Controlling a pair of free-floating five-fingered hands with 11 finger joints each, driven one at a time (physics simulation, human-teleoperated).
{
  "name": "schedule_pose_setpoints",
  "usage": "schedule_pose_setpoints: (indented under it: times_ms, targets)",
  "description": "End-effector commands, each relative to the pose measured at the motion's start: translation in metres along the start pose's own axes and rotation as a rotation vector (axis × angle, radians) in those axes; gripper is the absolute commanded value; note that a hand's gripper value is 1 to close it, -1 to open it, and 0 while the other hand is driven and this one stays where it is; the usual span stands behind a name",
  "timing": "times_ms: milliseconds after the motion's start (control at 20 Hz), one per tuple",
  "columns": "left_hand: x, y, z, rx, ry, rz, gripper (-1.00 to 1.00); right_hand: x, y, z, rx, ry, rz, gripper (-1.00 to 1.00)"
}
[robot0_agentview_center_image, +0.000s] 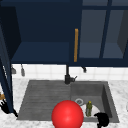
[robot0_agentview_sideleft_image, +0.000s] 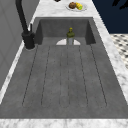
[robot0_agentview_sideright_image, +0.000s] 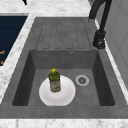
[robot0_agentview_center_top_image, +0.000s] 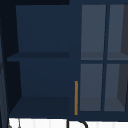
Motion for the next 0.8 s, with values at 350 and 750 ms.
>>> schedule_pose_setpoints:
  times_ms: [350,750]
  targets:
    - [-0.024,0.031,0.016,-0.038,-0.06,0.003,-1.0,0.0,0.0,0.0,0.0,0.0,0.0,0.0]
    - [-0.036,0.064,0.019,-0.046,-0.09,0.001,-1.0,0.0,0.0,0.0,0.0,0.0,0.0,0.0]
